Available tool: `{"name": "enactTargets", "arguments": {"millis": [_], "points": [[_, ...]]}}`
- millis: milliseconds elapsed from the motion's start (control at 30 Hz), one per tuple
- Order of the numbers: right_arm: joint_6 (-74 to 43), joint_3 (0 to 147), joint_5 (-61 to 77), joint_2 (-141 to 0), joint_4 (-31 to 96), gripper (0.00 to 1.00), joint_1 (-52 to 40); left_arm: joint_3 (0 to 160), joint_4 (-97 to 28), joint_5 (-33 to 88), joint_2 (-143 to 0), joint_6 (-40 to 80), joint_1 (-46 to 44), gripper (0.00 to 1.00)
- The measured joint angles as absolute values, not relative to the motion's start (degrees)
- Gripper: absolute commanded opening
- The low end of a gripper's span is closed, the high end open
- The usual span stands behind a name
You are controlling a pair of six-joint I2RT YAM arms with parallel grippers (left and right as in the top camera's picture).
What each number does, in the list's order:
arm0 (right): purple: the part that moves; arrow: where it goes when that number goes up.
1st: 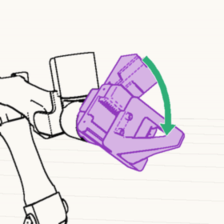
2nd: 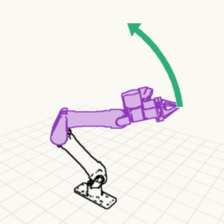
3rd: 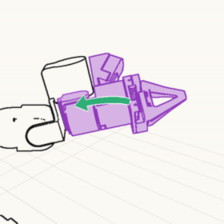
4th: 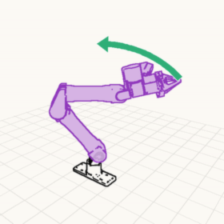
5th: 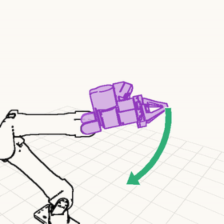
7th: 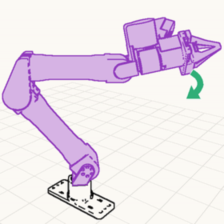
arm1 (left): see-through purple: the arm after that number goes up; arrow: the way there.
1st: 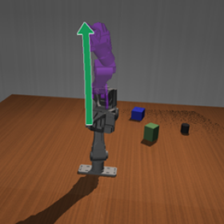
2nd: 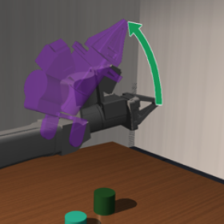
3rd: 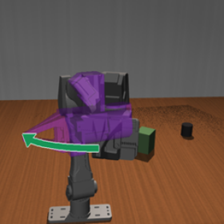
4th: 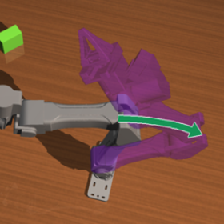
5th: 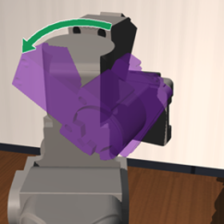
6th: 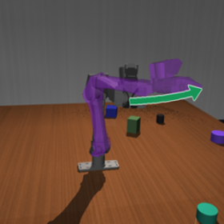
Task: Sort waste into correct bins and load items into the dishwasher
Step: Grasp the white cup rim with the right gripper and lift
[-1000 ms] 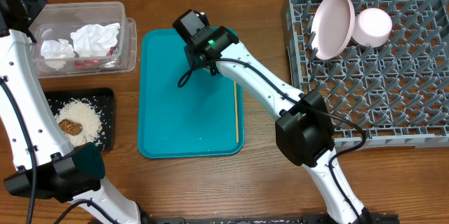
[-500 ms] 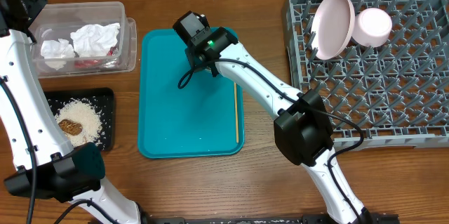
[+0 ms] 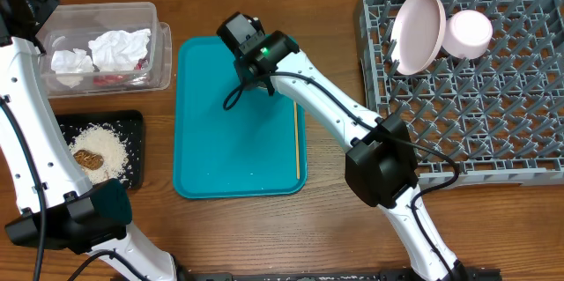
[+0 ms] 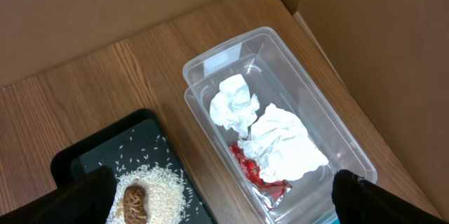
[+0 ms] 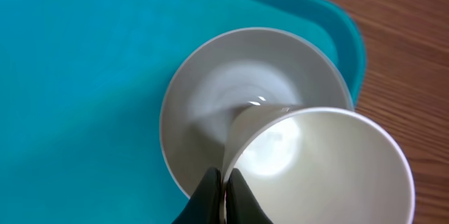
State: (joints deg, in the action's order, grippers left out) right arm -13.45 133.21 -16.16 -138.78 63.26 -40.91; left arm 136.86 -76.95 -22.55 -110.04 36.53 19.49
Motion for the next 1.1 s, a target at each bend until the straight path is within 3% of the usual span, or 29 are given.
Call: {"name": "enactTargets", "arguments": {"millis": [267, 400, 667, 900, 1100], "points": [[-14.2, 152.7, -21.7, -138.0, 78.0, 0.04, -39.2, 136.9, -76.9, -22.5, -110.0, 36.5, 19.5, 1.0], [-16.4, 160.7, -19.3, -135.0, 86.2, 0.04, -32.2, 136.9, -76.9, -22.5, -110.0, 36.5, 19.5, 1.0], [-19.1, 166.3, -1.3, -126.3, 95.1, 0.04, -0.6, 136.9, -76.9, -22.5, -110.0, 36.5, 19.5, 1.0], [-14.9, 165.1, 29.1, -125.6, 96.7, 0.04, 25.7, 136.9, -76.9, -22.5, -110.0, 36.5, 19.5, 1.0], [-7.9, 157.5, 51.3, -125.6, 96.9, 0.04, 41.2, 136.9, -76.9, -22.5, -110.0, 36.5, 19.5, 1.0]]}}
